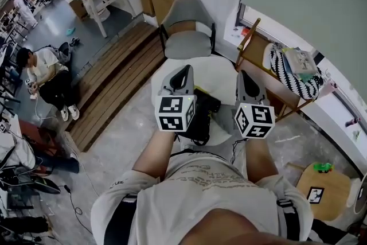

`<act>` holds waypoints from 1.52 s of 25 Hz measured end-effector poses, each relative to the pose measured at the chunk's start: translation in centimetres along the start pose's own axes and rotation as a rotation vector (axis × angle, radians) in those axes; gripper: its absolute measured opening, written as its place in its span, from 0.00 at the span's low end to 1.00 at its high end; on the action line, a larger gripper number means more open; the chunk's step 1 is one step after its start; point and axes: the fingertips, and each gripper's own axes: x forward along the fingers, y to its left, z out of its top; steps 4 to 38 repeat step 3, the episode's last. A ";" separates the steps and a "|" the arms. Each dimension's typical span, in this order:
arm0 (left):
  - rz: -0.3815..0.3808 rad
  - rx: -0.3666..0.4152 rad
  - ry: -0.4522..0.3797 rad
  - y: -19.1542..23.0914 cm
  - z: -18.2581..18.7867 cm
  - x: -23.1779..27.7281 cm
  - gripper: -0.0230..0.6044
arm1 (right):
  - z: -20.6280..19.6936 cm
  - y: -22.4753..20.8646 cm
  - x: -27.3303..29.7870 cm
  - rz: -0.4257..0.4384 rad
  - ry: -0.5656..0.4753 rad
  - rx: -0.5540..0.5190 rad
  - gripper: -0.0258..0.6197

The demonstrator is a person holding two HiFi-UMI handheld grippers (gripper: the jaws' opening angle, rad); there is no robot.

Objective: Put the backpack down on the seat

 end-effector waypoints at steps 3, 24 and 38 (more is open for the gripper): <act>0.003 -0.003 0.010 -0.5 -0.5 0.0 0.07 | -0.5 -0.3 -0.3 0.007 0.008 0.000 0.08; 0.003 -0.003 0.010 -0.5 -0.5 0.0 0.07 | -0.5 -0.3 -0.3 0.007 0.008 0.000 0.08; 0.003 -0.003 0.010 -0.5 -0.5 0.0 0.07 | -0.5 -0.3 -0.3 0.007 0.008 0.000 0.08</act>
